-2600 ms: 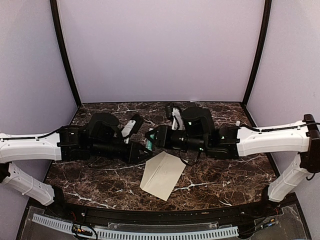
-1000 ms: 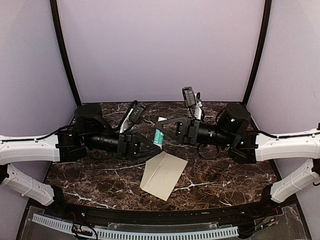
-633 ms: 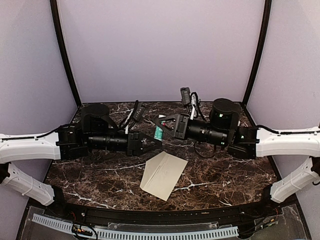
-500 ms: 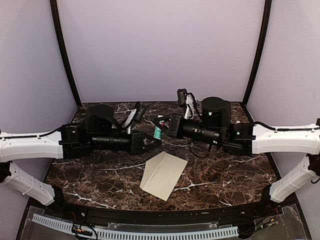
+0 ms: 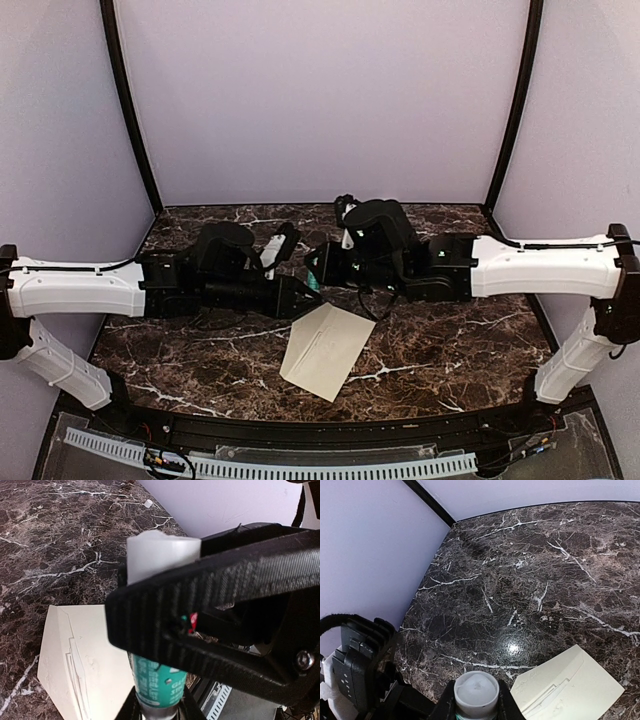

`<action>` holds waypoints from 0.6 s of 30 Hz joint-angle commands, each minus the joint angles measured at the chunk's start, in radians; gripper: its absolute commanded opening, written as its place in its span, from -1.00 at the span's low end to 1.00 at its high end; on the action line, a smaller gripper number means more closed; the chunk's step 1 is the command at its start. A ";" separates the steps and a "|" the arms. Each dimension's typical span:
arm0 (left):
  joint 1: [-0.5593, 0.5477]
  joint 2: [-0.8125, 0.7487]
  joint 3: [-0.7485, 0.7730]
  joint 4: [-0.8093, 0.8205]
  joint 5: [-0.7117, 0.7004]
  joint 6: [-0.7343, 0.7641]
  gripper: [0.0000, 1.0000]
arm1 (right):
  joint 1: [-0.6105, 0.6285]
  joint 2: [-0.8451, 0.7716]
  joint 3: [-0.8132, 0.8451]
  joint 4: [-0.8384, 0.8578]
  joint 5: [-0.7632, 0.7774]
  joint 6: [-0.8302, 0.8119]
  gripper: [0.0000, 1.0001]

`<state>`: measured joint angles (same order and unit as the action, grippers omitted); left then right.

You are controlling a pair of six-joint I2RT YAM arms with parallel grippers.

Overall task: Place the letter into the envelope and seal it
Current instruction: Unscrew the solid glue.

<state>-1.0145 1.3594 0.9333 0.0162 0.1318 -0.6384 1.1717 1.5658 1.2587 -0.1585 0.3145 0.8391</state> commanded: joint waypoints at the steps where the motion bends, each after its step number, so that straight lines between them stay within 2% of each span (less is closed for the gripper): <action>1: 0.008 -0.052 -0.002 0.119 -0.029 -0.035 -1.00 | 0.045 -0.054 -0.017 0.023 -0.079 0.035 -0.73; 7: 0.009 -0.121 -0.015 0.074 -0.032 -0.052 -1.00 | 0.045 -0.221 -0.117 0.145 -0.137 0.001 -0.10; 11: 0.011 -0.163 -0.011 0.059 -0.006 -0.038 -1.00 | 0.045 -0.329 -0.183 0.189 -0.155 -0.040 0.18; 15: 0.015 -0.178 -0.010 0.118 0.135 -0.011 -1.00 | 0.026 -0.418 -0.274 0.300 -0.219 -0.095 0.43; 18: 0.016 -0.167 -0.005 0.185 0.312 -0.003 -1.00 | -0.018 -0.459 -0.348 0.424 -0.337 -0.079 0.49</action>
<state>-1.0019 1.2037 0.9257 0.0944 0.2272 -0.6678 1.1969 1.1431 0.9985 0.0692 0.1253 0.7811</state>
